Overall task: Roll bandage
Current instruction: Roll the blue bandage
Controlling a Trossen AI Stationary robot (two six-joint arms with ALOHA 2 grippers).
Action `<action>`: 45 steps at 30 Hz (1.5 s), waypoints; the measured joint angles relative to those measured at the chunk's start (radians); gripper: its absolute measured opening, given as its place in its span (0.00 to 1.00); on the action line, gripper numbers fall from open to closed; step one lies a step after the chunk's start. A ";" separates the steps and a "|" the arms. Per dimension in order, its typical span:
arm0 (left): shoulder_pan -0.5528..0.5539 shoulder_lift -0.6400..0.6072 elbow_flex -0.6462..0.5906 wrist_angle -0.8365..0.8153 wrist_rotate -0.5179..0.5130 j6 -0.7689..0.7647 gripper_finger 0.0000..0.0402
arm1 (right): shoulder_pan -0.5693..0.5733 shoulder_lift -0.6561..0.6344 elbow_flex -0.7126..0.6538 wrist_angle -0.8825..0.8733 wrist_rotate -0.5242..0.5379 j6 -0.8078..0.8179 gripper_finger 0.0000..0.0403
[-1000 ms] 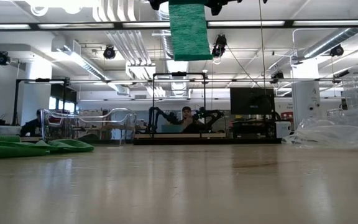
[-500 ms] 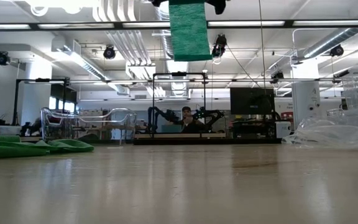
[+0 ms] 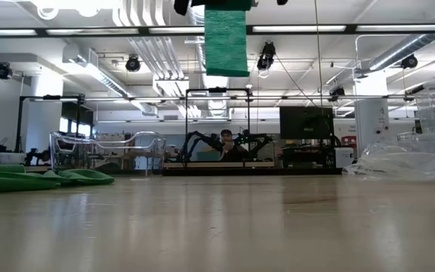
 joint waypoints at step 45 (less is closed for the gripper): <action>-0.228 -0.008 0.000 0.035 -0.429 -0.115 0.52 | 0.018 0.086 -0.056 0.095 -0.122 -0.003 0.07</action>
